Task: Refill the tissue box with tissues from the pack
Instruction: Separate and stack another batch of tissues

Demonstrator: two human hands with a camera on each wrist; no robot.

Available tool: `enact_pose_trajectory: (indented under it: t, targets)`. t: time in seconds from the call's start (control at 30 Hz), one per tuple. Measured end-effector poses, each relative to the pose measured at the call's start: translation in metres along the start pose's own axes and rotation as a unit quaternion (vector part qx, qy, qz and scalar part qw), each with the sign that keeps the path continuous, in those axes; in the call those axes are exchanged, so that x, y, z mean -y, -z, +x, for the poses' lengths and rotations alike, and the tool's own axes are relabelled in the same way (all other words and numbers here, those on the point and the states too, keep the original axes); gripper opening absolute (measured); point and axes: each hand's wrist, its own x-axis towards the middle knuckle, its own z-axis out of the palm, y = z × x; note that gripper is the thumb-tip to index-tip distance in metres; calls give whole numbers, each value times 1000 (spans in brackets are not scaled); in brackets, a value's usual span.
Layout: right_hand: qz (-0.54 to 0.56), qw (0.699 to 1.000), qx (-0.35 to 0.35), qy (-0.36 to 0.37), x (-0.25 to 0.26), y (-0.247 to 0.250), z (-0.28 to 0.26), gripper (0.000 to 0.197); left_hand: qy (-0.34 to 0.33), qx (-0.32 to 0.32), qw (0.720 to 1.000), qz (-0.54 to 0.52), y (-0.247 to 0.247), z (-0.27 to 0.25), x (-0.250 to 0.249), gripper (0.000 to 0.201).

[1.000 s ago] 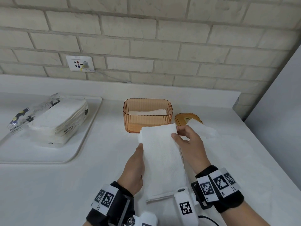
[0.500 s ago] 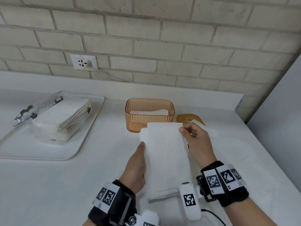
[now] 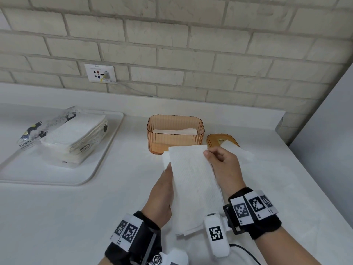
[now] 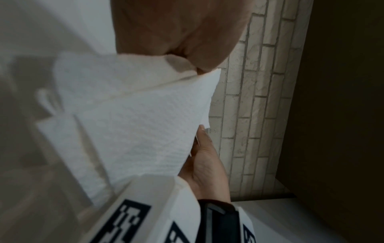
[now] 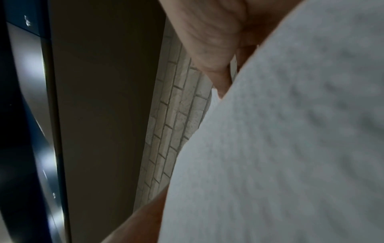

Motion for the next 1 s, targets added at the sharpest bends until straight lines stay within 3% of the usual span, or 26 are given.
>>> enact_pose_trajectory:
  t: [0.13, 0.3, 0.47, 0.6, 0.83, 1.0]
  targets:
    - [2, 999, -35, 7, 1, 6, 1, 10, -6, 30, 1000, 6, 1, 0, 4, 47]
    - [44, 996, -77, 3, 2, 16, 2, 13, 6, -11, 999, -31, 7, 7, 13, 35]
    - [74, 994, -75, 31, 14, 25, -3, 17, 22, -52, 998, -31, 13, 12, 20, 36]
    - [89, 995, -33, 20, 19, 19, -6, 15, 45, -52, 997, -21, 13, 15, 20, 39]
    - [-99, 993, 0, 56, -2, -6, -8, 12, 30, 0, 998, -62, -2, 0, 6, 53]
    - [-168, 981, 25, 98, -3, -13, -10, 10, 28, 8, 999, -31, -3, -3, 4, 38]
